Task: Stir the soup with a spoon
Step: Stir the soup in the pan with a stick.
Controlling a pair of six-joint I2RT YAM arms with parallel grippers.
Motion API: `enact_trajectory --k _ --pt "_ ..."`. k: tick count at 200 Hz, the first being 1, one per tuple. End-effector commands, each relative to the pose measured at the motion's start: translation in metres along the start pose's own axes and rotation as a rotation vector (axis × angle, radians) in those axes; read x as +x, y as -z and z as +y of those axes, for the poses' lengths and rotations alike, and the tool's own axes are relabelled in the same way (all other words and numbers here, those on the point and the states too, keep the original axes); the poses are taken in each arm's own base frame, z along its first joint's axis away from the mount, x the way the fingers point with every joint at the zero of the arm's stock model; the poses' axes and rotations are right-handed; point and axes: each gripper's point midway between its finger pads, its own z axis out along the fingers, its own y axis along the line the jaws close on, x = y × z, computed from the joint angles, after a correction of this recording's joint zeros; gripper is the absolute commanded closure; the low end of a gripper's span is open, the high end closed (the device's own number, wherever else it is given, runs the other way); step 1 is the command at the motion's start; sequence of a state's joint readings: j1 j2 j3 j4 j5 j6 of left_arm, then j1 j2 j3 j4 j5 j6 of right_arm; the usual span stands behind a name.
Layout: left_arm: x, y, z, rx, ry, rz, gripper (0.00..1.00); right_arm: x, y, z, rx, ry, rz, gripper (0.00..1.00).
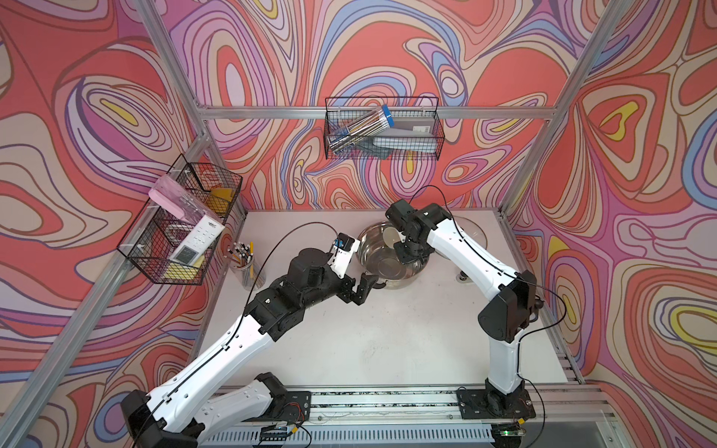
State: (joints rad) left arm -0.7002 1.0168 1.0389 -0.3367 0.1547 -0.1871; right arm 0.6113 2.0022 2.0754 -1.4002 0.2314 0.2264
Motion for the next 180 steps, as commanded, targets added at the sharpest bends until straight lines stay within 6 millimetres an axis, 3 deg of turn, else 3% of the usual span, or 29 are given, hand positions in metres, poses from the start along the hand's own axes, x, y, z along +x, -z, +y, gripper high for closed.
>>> enact_trajectory --k 1,31,91,140,180 --pt "-0.008 0.006 -0.004 0.011 -0.010 -0.028 0.01 -0.003 0.004 0.027 -0.048 0.058 -0.011 1.00" --pt "-0.006 0.005 -0.004 0.012 -0.010 -0.024 0.01 0.007 0.010 0.043 -0.070 0.089 -0.006 1.00" --pt "-0.004 0.003 -0.004 0.013 -0.010 -0.021 0.01 0.044 0.028 0.051 -0.154 0.112 0.038 1.00" --pt "-0.005 0.000 -0.004 0.018 -0.012 -0.025 0.01 0.079 0.028 0.026 -0.061 0.140 0.107 1.00" --pt "-0.004 -0.002 -0.005 0.023 -0.003 -0.024 0.01 0.076 0.021 -0.002 0.069 0.095 0.101 1.00"
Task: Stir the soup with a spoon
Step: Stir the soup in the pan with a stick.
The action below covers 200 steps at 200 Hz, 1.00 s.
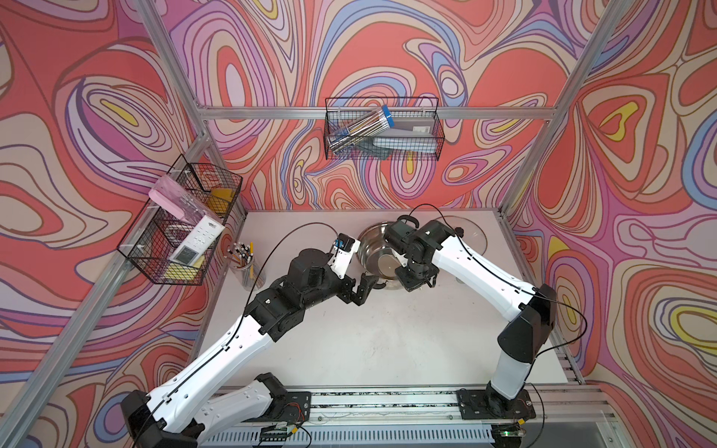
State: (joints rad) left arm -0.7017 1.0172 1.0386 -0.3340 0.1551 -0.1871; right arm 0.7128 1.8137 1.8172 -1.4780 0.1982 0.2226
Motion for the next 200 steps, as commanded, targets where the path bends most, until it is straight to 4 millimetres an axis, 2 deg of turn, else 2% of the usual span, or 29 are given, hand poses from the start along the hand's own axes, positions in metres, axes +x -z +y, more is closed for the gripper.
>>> enact_trajectory --k 1,36,83,109,144,168,200 --pt "-0.004 -0.002 -0.004 0.021 -0.002 -0.022 0.01 -0.002 0.002 -0.023 0.090 -0.046 -0.024 1.00" --pt "-0.004 0.000 -0.003 0.014 -0.001 -0.024 0.01 -0.019 -0.003 -0.041 0.116 -0.094 -0.040 1.00" --pt "-0.002 0.006 -0.002 0.001 0.000 -0.023 0.01 -0.051 -0.011 -0.043 0.122 -0.073 -0.061 1.00" --pt "-0.002 0.008 -0.001 -0.006 -0.001 -0.025 0.01 -0.071 -0.013 -0.034 0.084 -0.068 -0.081 1.00" --pt "-0.001 0.010 0.000 -0.011 0.000 -0.022 0.01 -0.088 -0.007 -0.009 0.016 -0.037 -0.120 1.00" --pt "-0.001 0.010 0.000 -0.012 0.000 -0.021 0.01 -0.086 -0.004 0.010 -0.017 -0.005 -0.117 1.00" --pt "-0.001 0.009 0.000 -0.010 -0.001 -0.023 0.01 -0.075 0.003 0.024 -0.048 0.005 -0.115 1.00"
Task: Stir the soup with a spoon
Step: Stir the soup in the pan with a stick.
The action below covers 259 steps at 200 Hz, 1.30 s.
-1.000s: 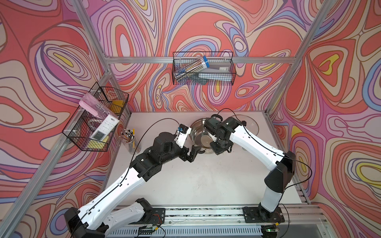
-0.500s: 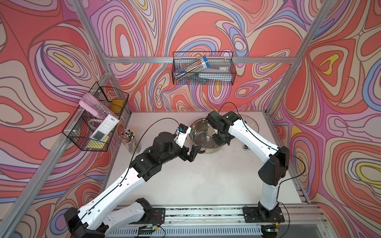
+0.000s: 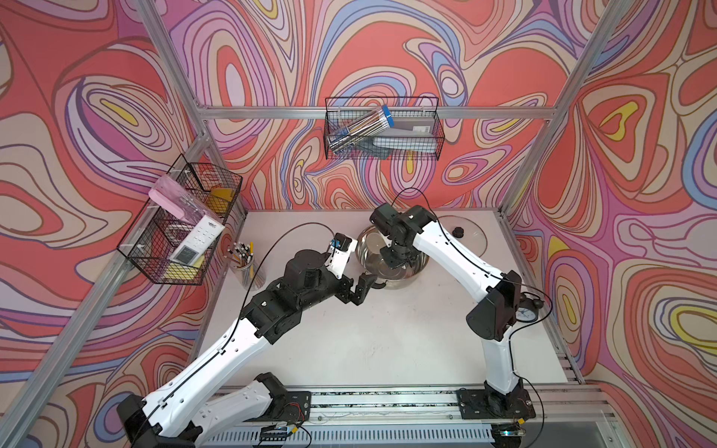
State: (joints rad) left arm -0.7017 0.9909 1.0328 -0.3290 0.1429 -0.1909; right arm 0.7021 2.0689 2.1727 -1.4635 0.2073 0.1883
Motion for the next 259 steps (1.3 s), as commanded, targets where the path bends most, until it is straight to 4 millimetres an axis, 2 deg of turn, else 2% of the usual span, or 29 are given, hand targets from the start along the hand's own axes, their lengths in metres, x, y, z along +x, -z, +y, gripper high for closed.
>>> enact_trajectory --k 1,21,58,88,113,140,186,222,259 --pt "0.003 0.002 -0.001 -0.001 -0.002 0.004 0.01 0.007 0.009 0.011 -0.036 0.002 -0.003 1.00" --pt "0.004 0.001 -0.001 0.002 -0.001 0.006 0.01 0.017 0.015 0.013 -0.045 -0.007 0.001 1.00" --pt "0.004 -0.001 -0.002 0.005 -0.001 0.005 0.01 0.044 0.022 0.005 -0.031 -0.028 0.030 1.00" --pt "0.004 -0.002 -0.002 0.009 -0.003 0.005 0.01 0.067 0.020 -0.011 0.040 -0.036 0.061 1.00" --pt "0.005 -0.003 -0.003 0.012 -0.005 0.006 0.01 0.075 0.018 -0.025 0.090 -0.051 0.071 1.00" --pt "0.004 -0.001 -0.003 0.013 -0.012 0.007 0.01 0.066 0.015 -0.040 0.108 -0.084 0.064 1.00" --pt "0.002 0.005 -0.003 0.008 -0.029 0.023 0.01 0.037 0.005 -0.061 0.131 -0.116 0.033 1.00" --pt "0.002 0.008 -0.001 -0.005 -0.025 0.017 0.01 0.015 -0.002 -0.050 0.083 -0.098 0.025 1.00" --pt "0.002 0.009 -0.001 -0.009 -0.025 0.013 0.01 0.002 0.001 -0.026 0.030 -0.063 0.004 1.00"
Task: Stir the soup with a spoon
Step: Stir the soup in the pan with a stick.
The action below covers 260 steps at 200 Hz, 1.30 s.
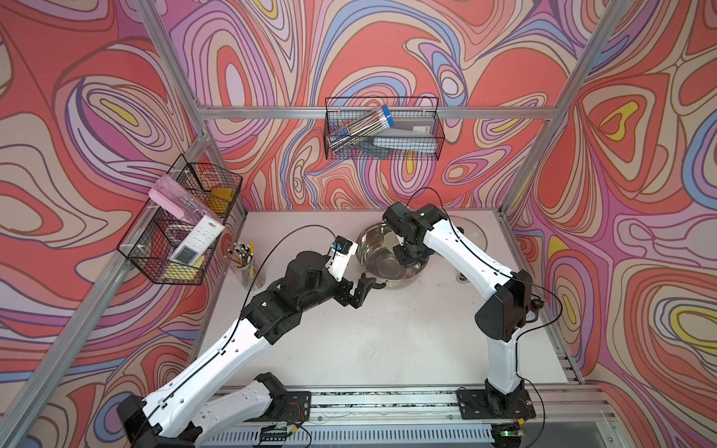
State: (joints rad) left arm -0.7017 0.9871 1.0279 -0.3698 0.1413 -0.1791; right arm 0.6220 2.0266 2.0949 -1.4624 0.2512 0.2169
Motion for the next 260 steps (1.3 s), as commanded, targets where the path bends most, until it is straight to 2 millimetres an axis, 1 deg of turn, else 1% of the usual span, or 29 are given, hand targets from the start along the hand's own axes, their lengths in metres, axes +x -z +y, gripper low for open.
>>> enact_trajectory --k 1,16,40,69,110,126,148,174,200,221,243,260 --pt "-0.010 0.009 -0.003 -0.001 -0.017 -0.029 0.01 -0.009 0.010 0.018 -0.039 0.035 -0.034 1.00" --pt "-0.009 0.008 -0.003 -0.001 -0.018 -0.029 0.01 -0.006 0.013 0.027 -0.050 0.052 -0.033 1.00" --pt "-0.009 0.005 -0.003 0.002 -0.016 -0.027 0.01 0.003 0.016 0.039 -0.059 0.072 -0.021 1.00" --pt "-0.010 0.003 -0.004 0.008 -0.012 -0.028 0.01 0.020 0.018 0.044 -0.064 0.074 -0.005 1.00" --pt "-0.009 0.000 -0.004 0.016 -0.008 -0.025 0.01 0.045 0.019 0.034 -0.048 0.056 0.013 1.00" --pt "-0.009 -0.001 -0.005 0.017 -0.008 -0.024 0.01 0.054 0.017 0.027 -0.019 0.054 0.028 1.00" --pt "-0.010 0.000 -0.005 0.019 -0.009 -0.027 0.01 0.062 0.015 0.014 0.036 0.050 0.034 1.00" --pt "-0.009 0.001 -0.005 0.017 -0.007 -0.027 0.01 0.062 0.013 0.001 0.059 0.012 0.034 1.00" --pt "-0.008 0.003 -0.005 0.017 -0.005 -0.026 0.01 0.053 0.014 -0.011 0.069 -0.019 0.018 1.00" --pt "-0.007 0.005 -0.005 0.014 -0.004 -0.027 0.01 0.046 0.012 -0.018 0.077 -0.024 0.016 1.00" --pt "-0.007 0.007 -0.005 0.012 -0.006 -0.028 0.01 0.037 0.008 -0.021 0.079 -0.028 0.010 1.00" --pt "-0.007 0.008 -0.004 0.009 -0.005 -0.028 0.01 0.028 0.005 -0.019 0.076 -0.021 0.004 1.00"
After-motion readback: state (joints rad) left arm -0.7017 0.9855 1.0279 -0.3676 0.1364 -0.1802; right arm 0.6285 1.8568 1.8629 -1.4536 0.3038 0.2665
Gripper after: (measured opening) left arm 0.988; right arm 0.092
